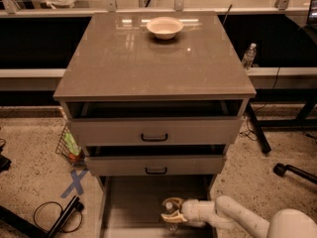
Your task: Pick water bottle from bottom drawer and place on counter
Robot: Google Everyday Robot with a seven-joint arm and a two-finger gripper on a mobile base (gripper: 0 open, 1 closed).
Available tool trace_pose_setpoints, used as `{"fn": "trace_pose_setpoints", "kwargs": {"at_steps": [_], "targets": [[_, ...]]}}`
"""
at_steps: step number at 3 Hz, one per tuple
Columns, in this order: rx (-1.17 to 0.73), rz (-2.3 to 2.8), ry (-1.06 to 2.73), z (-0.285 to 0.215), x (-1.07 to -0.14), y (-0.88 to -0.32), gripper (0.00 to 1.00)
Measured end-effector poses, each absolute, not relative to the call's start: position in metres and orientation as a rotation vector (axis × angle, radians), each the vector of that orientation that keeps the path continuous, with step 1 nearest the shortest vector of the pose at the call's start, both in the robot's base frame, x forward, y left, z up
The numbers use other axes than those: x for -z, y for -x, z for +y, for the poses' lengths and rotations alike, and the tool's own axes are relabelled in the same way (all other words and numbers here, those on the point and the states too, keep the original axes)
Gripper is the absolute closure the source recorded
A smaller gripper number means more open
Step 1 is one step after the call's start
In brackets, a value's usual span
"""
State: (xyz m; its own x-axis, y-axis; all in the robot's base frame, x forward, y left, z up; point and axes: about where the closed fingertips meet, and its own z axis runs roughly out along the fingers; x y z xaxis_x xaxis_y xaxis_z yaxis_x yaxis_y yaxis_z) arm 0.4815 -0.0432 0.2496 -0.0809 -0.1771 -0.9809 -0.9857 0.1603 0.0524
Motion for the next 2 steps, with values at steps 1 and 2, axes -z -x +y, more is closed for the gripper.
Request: {"fn": "trace_pose_setpoints", "kwargs": {"at_steps": [1, 2], "targets": [[-1.049, 1.463, 1.191, -0.042, -0.25, -0.481, 1.0], [-1.086, 1.388, 1.152, -0.038, -0.282, -0.472, 1.0]]}}
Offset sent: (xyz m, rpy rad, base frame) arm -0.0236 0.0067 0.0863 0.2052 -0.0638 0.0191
